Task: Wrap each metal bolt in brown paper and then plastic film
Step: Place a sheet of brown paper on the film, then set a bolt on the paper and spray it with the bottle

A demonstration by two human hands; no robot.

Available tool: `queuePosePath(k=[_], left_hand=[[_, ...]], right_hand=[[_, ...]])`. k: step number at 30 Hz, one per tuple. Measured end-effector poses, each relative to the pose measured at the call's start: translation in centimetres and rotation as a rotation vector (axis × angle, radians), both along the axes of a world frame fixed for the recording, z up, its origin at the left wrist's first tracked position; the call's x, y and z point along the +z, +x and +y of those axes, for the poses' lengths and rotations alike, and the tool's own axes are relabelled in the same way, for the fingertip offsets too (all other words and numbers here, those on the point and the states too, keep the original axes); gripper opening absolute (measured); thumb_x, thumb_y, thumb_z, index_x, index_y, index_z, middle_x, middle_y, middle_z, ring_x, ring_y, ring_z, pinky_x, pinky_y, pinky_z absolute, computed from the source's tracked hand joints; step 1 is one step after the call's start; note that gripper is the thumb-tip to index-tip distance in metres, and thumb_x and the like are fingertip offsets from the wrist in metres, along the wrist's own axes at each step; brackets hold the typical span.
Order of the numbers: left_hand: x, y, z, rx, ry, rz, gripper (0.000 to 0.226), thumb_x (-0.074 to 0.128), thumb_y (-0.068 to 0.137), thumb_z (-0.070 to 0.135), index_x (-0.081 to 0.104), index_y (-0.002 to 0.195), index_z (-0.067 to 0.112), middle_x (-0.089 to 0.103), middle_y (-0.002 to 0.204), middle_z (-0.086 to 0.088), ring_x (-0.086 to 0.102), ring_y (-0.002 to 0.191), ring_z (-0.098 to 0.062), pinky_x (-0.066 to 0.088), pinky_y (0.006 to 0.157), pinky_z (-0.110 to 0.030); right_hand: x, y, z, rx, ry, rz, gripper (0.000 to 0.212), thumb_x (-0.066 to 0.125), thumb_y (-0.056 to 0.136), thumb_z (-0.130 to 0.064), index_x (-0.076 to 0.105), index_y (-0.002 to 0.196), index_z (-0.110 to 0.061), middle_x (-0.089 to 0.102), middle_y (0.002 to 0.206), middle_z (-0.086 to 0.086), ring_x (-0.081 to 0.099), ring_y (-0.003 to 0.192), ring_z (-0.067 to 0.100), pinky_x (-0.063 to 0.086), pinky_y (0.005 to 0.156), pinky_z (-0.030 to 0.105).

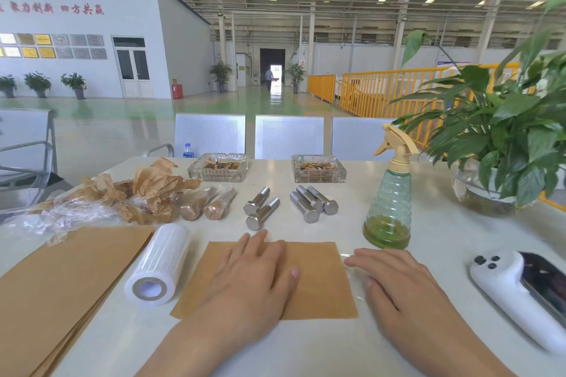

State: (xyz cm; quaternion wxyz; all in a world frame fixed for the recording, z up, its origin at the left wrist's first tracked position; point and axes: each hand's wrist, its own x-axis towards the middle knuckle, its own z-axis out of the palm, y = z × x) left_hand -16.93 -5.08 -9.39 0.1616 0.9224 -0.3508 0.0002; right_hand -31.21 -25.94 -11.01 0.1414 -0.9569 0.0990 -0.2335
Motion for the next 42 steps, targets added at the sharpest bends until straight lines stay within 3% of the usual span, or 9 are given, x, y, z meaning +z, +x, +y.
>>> queuePosePath(k=[4,7,14,21,25,27,31,35,42], left_hand=[[2.2,1.2,0.2,0.141,-0.092,-0.114,0.042,0.041,0.098,0.049,0.047,0.138,0.037,0.047,0.145,0.009,0.048,0.132,-0.022,0.046,0.102,-0.04],[4.0,4.5,-1.1,0.245,-0.165,-0.187,0.03,0.047,0.095,0.04,0.057,0.121,0.031,0.065,0.119,0.004,0.062,0.109,-0.029,0.053,0.084,-0.041],[2.2,8.7,-5.1,0.308,0.085,-0.213,0.035,0.053,0.094,0.036,0.06,0.123,0.018,0.064,0.121,-0.008,0.061,0.116,-0.032,0.049,0.086,-0.039],[2.9,8.6,-3.7,0.251,-0.155,-0.077,0.025,0.049,0.096,0.015,0.072,0.105,0.018,0.071,0.105,-0.013,0.063,0.107,-0.035,0.05,0.085,-0.035],[2.7,6.6,0.1,0.002,-0.33,-0.027,0.017,0.057,0.099,0.019,0.065,0.09,0.03,0.06,0.071,0.007,0.057,0.074,-0.007,0.036,0.061,-0.011],[1.9,5.4,1.8,-0.106,-0.379,-0.07,0.014,0.059,0.1,0.021,0.067,0.101,0.032,0.063,0.079,0.012,0.056,0.079,0.0,0.038,0.069,-0.007],[0.2,4.6,2.8,-0.264,-0.34,-0.151,0.018,0.06,0.099,0.02,0.066,0.113,0.029,0.065,0.1,0.014,0.052,0.093,-0.002,0.037,0.084,-0.013],[-0.2,4.4,2.8,-0.256,-0.323,-0.108,0.014,0.062,0.095,0.021,0.066,0.105,0.03,0.065,0.096,0.013,0.052,0.09,-0.006,0.042,0.083,-0.027],[-0.4,3.9,2.8,-0.247,-0.359,-0.09,0.005,0.065,0.088,0.03,0.064,0.093,0.032,0.063,0.089,0.016,0.053,0.089,-0.003,0.042,0.082,-0.023]], right_hand=[[0.0,0.1,-0.1,-0.003,0.014,-0.027,0.037,0.049,0.097,-0.024,0.058,0.124,-0.048,0.047,0.125,-0.042,0.033,0.128,-0.013,0.033,0.102,0.023],[0.0,0.1,-0.1,-0.021,0.014,-0.032,0.033,0.05,0.096,-0.024,0.059,0.12,-0.046,0.048,0.119,-0.042,0.033,0.122,-0.014,0.037,0.099,0.024],[0.5,-0.3,-0.6,-0.108,0.111,-0.098,0.027,0.052,0.094,-0.024,0.061,0.109,-0.044,0.056,0.109,-0.037,0.045,0.113,-0.007,0.039,0.092,0.021],[0.8,-0.1,-0.7,-0.238,0.197,-0.228,0.028,0.053,0.093,-0.018,0.062,0.106,-0.04,0.061,0.098,-0.029,0.054,0.1,0.003,0.043,0.083,0.028],[1.5,0.2,-1.4,-0.289,0.35,-0.405,0.031,0.056,0.093,-0.015,0.06,0.112,-0.04,0.065,0.102,-0.022,0.057,0.096,-0.007,0.045,0.078,0.028],[2.6,0.6,-2.1,-0.311,0.458,-0.493,0.031,0.058,0.094,-0.021,0.057,0.118,-0.04,0.065,0.106,-0.018,0.059,0.094,-0.008,0.044,0.072,0.021],[6.4,3.0,-5.0,-0.351,0.632,-0.511,0.051,0.067,0.09,-0.037,0.048,0.138,-0.035,0.061,0.117,-0.009,0.062,0.095,0.005,0.041,0.072,0.022],[8.7,6.3,-6.6,-0.274,0.8,-0.404,0.069,0.076,0.082,-0.042,0.044,0.143,-0.034,0.062,0.114,-0.005,0.06,0.106,0.017,0.039,0.083,0.031],[9.4,7.9,-7.6,-0.299,0.81,-0.343,0.043,0.076,0.074,-0.04,0.056,0.112,-0.038,0.067,0.104,0.003,0.063,0.098,0.026,0.05,0.09,0.046]])
